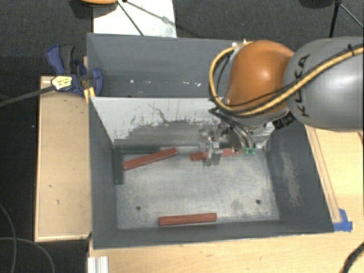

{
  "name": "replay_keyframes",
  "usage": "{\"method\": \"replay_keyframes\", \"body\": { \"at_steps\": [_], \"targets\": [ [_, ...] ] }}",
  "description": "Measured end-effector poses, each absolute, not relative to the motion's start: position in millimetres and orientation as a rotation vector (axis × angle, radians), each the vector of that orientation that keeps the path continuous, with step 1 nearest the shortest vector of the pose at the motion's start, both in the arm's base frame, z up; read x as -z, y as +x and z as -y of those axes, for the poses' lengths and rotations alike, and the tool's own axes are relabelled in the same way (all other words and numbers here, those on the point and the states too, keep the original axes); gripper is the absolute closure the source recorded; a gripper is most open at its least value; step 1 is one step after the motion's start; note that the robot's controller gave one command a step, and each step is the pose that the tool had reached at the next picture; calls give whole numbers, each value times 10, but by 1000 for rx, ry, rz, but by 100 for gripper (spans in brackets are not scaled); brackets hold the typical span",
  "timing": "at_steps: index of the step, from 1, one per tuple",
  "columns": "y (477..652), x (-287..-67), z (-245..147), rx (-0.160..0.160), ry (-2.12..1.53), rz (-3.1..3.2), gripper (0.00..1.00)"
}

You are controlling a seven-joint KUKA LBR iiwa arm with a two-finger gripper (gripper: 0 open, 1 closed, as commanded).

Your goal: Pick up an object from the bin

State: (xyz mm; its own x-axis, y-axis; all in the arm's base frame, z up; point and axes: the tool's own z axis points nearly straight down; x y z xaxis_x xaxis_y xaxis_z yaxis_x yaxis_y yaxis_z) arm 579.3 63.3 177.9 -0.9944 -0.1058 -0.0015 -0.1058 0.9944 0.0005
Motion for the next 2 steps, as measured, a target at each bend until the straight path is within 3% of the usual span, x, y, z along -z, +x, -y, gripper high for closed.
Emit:
{"method": "replay_keyframes", "body": {
  "at_steps": [1,2],
  "targets": [
    [5793,-1779,-634,-1,-165,-3136,100],
    [5765,-2569,-831,-1,-185,-3134,100]
  ]
}}
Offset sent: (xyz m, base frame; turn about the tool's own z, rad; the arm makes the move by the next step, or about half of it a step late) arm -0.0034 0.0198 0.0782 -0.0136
